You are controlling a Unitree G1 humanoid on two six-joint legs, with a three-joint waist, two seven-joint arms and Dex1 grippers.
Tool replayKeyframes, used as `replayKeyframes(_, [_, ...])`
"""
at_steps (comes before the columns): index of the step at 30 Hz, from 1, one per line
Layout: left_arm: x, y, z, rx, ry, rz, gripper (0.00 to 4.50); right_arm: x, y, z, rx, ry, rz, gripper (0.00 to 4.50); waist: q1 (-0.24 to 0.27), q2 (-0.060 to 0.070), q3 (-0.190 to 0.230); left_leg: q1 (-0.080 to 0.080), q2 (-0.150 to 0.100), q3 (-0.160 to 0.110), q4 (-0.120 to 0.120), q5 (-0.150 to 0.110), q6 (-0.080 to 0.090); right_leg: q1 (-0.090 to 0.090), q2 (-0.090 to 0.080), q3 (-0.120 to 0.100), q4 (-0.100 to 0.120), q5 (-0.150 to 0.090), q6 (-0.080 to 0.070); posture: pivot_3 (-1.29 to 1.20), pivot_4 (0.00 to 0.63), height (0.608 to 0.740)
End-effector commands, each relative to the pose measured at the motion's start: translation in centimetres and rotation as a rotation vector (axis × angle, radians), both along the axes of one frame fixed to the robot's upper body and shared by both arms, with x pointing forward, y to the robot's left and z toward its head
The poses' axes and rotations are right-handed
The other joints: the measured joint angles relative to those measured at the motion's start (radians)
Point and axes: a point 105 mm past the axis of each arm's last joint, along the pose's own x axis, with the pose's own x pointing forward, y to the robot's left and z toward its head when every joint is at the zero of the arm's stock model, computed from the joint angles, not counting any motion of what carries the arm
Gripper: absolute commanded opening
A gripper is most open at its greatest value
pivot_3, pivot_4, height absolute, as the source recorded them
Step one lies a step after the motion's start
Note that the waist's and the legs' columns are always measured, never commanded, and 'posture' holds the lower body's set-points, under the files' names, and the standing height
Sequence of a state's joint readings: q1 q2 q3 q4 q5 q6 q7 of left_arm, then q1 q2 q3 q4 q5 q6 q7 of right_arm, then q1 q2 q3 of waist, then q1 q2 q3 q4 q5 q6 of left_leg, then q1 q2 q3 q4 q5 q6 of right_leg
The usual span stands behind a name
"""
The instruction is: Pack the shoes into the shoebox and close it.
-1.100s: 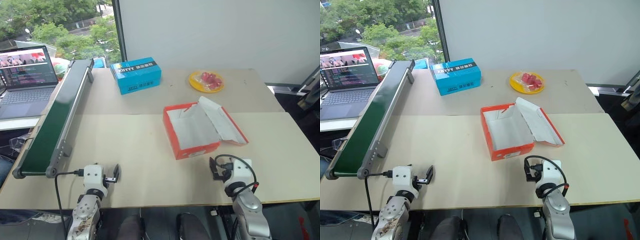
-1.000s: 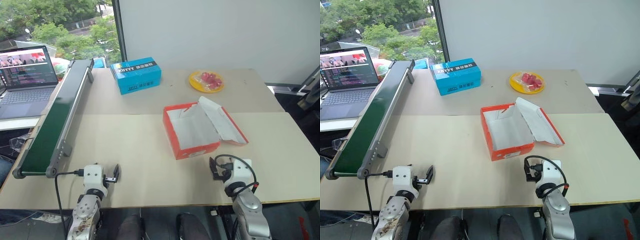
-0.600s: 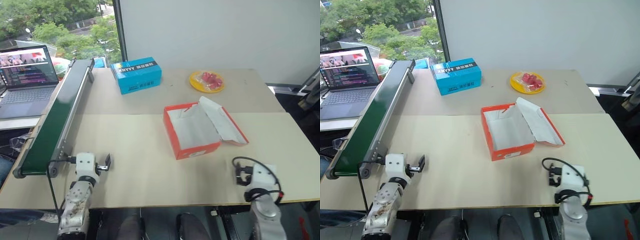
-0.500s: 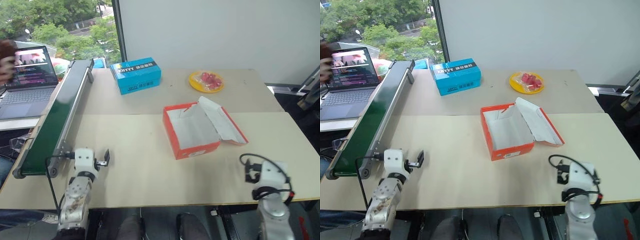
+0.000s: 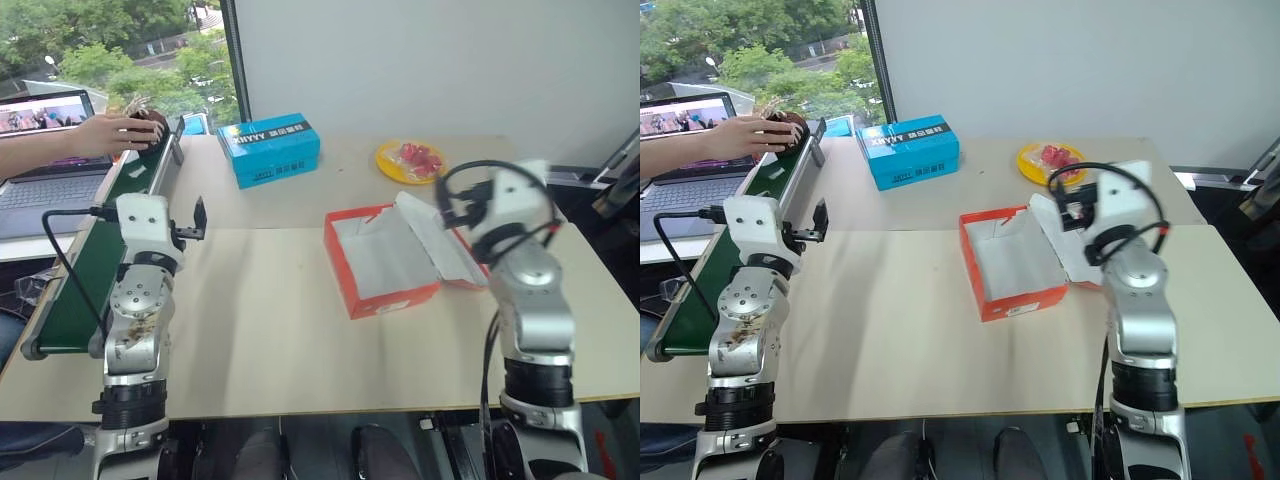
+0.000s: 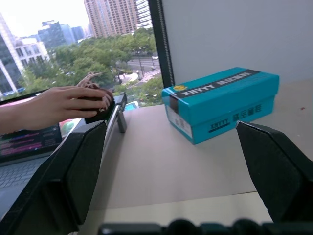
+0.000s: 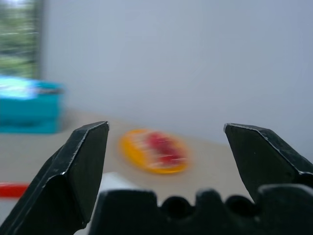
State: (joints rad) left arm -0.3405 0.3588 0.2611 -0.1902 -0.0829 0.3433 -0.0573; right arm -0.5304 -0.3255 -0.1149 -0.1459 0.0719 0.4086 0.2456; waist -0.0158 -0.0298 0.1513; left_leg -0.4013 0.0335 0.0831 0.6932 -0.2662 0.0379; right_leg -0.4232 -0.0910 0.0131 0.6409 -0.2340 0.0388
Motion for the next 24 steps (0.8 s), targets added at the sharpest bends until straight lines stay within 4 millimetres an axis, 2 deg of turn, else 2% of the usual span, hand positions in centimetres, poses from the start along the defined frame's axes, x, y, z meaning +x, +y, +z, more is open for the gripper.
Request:
replayKeyframes(1, [-1.7, 1.9, 2.1, -0.05, -0.045, 0.067, 4.5, 0.6, 2.6, -0.4, 0.008, 0.031, 0.166, 4.49, 0.002, 0.0, 0.0, -0.001, 0.0, 0.0, 0.0, 0.0, 0.0, 0.0, 0.0, 0.0, 0.0, 0.0, 0.0, 0.0, 0.15, 0.74])
replayKeyframes(5, [-2.9, 2.8, 1.8, -0.088, -0.004, 0.083, 4.5, 0.7, 4.5, -0.9, 0.042, 0.067, 0.292, 4.49, 0.002, 0.0, 0.0, -0.002, 0.001, -0.001, 0.0, 0.0, 0.0, -0.001, -0.001, -0.001, 0.0, 0.0, 0.0, 0.0, 0.15, 0.74])
replayKeyframes(8, [-3.8, 4.7, 1.6, -0.119, 0.026, 0.151, 4.5, 0.9, 6.5, -1.2, 0.052, 0.106, 0.39, 4.49, 0.001, 0.0, 0.0, -0.002, 0.001, -0.001, 0.001, 0.0, 0.0, -0.001, -0.001, -0.001, 0.0, 0.0, 0.0, 0.0, 0.15, 0.74])
replayKeyframes(10, [-4.5, 6.4, 1.1, -0.15, 0.054, 0.183, 4.5, -0.4, 9.6, -1.6, 0.021, 0.161, 0.598, 4.49, -0.003, 0.0, 0.0, -0.001, 0.001, -0.001, 0.001, 0.0, -0.001, -0.001, 0.0, -0.001, 0.001, 0.0, 0.0, 0.0, 0.15, 0.74])
replayKeyframes(15, [-5.5, 9.1, -0.9, -0.196, 0.119, 0.205, 4.5, -2.6, 13.0, -2.9, -0.083, 0.232, 0.826, 4.49, -0.007, 0.0, 0.0, 0.0, 0.002, -0.001, -0.001, 0.0, -0.001, -0.001, 0.0, -0.001, 0.001, 0.0, -0.001, 0.0, 0.15, 0.74])
replayKeyframes(17, [-5.8, 10.2, -1.8, -0.196, 0.151, 0.219, 4.5, -2.9, 13.8, -3.1, -0.099, 0.247, 0.862, 4.49, -0.005, 0.0, 0.0, 0.0, 0.002, -0.001, -0.001, 0.0, -0.001, -0.001, -0.001, -0.001, 0.001, 0.0, -0.001, 0.0, 0.15, 0.74])
replayKeyframes(21, [-5.2, 11.3, -3.7, -0.215, 0.238, 0.149, 4.5, -3.4, 14.5, -3.2, -0.118, 0.259, 0.896, 4.49, 0.003, -0.001, 0.0, 0.0, 0.002, -0.002, 0.0, 0.0, -0.001, -0.001, -0.001, -0.003, 0.001, 0.0, -0.001, 0.0, 0.15, 0.74])
replayKeyframes(24, [-4.7, 12.5, -4.1, -0.202, 0.258, 0.15, 4.5, -3.4, 14.6, -3.1, -0.119, 0.258, 0.895, 4.49, 0.003, -0.001, 0.001, 0.0, 0.002, -0.002, 0.0, 0.0, -0.002, -0.001, -0.002, -0.004, 0.0, 0.0, -0.001, 0.0, 0.15, 0.74])
